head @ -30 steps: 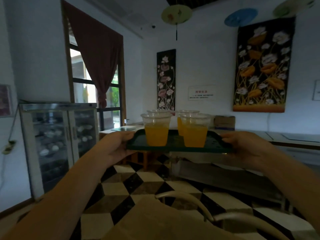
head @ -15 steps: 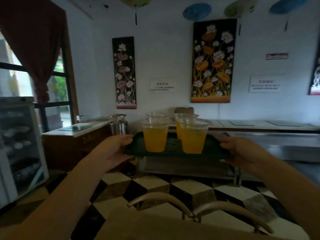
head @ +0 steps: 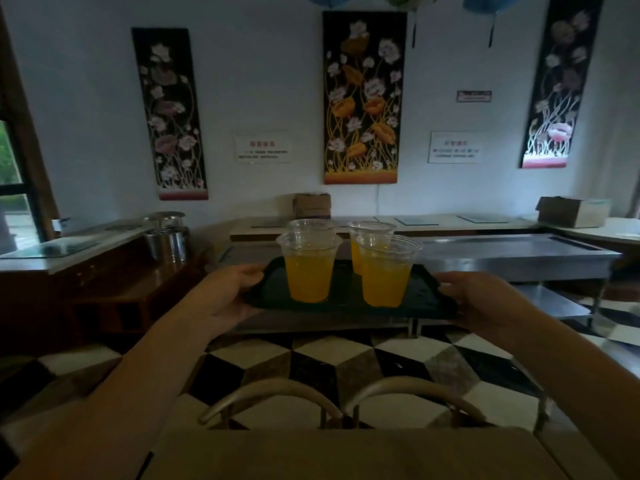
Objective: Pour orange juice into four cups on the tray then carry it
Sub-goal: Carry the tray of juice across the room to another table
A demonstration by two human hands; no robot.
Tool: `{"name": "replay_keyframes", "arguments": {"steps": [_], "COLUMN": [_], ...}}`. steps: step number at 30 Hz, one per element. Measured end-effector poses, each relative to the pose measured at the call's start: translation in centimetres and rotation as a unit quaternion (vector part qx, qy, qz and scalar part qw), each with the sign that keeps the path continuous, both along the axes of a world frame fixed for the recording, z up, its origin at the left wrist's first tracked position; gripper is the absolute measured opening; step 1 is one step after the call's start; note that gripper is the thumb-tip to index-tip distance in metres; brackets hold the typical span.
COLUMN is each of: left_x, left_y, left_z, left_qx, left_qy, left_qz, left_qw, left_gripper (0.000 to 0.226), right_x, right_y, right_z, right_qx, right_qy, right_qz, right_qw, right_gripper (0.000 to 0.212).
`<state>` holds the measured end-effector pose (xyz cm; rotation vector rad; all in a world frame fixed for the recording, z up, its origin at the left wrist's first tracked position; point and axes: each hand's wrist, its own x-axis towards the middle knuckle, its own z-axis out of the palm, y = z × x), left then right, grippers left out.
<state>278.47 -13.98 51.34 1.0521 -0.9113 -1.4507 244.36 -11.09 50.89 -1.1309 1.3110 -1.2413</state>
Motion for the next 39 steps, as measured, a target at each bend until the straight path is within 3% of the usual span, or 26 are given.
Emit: {"name": "replay_keyframes", "arguments": {"steps": [10, 17, 20, 29, 39], "left_x": [-7.5, -10.9, -11.1, -10.7, -9.0], "left_y": [-7.6, -10.7, -11.8, -15.4, -15.3], "left_z": [-3.5, -6.5, -8.4, -16.6, -29.3], "left_qx": [0.010, 0.022, 0.036, 0.064, 0.071], "left_qy": [-0.022, -0.059, -0.063, -0.094, -0.150], "left_qz": [0.010, 0.039, 0.057, 0.036, 0.042], "left_qw": [1.000, 0.997, 0.996, 0.993, 0.985], "left_gripper": [0.037, 0.035, 0.034, 0.040, 0.037], "right_x": [-6.8, -9.8, -10.1, -10.0, -8.3], "right_y": [-7.3, -12.2, -13.3, -14.8, -14.6], "right_z": [-2.3, -5.6, -7.2, -13.1, -24.2], "right_qx": [0.002, 0.015, 0.034, 0.091, 0.095], "right_qy": [0.025, 0.026, 0.016, 0.008, 0.107], "right_qz": [-0.013, -0.006, -0.014, -0.038, -0.021], "right_qw": [1.000, 1.000, 0.999, 0.995, 0.990], "right_gripper": [0.029, 0.040, 0.036, 0.041, 0.054]}}
